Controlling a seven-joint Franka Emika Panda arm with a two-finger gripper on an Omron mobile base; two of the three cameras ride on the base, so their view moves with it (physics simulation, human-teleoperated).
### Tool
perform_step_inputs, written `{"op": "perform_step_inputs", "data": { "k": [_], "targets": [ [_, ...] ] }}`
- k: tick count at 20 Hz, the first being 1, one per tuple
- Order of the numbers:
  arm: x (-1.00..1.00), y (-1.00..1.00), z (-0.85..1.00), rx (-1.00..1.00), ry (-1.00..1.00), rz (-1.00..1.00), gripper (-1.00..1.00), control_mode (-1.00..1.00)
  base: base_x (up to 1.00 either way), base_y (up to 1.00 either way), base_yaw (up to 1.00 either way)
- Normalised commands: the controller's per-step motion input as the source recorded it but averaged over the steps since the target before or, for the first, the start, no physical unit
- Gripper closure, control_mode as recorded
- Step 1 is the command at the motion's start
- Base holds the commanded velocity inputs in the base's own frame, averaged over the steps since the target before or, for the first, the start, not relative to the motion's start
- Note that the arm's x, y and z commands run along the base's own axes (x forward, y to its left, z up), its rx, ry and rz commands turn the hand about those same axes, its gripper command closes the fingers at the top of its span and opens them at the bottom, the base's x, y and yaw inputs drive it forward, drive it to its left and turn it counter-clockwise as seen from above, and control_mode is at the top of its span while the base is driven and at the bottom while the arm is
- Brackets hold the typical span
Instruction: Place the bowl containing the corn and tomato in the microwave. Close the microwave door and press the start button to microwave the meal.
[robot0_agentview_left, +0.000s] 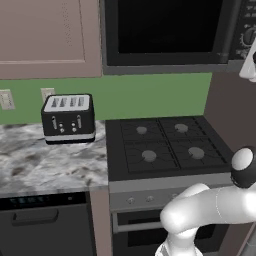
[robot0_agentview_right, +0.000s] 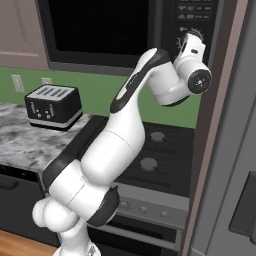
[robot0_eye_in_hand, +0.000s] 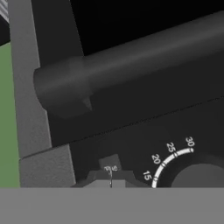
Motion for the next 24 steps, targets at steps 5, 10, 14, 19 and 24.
{"op": "perform_step_inputs", "data": {
  "k": [5,10,14,19,24],
  "targets": [
    [0.22,-0.18,-0.01,0.0,0.0,0.0,1.0,-1.0,0.0,0.0,0.0],
    [0.11,0.0,-0.04,0.0,0.0,0.01,1.0,-1.0,0.0,0.0,0.0],
    [0.1,0.02,-0.02,0.0,0.0,0.0,1.0,-1.0,0.0,0.0,0.0],
    [0.13,0.13,0.0,0.0,0.0,0.0,1.0,-1.0,0.0,0.0,0.0],
    [0.17,0.28,0.0,-0.01,0.02,-0.01,1.0,-1.0,0.0,0.0,0.0]
  ]
}}
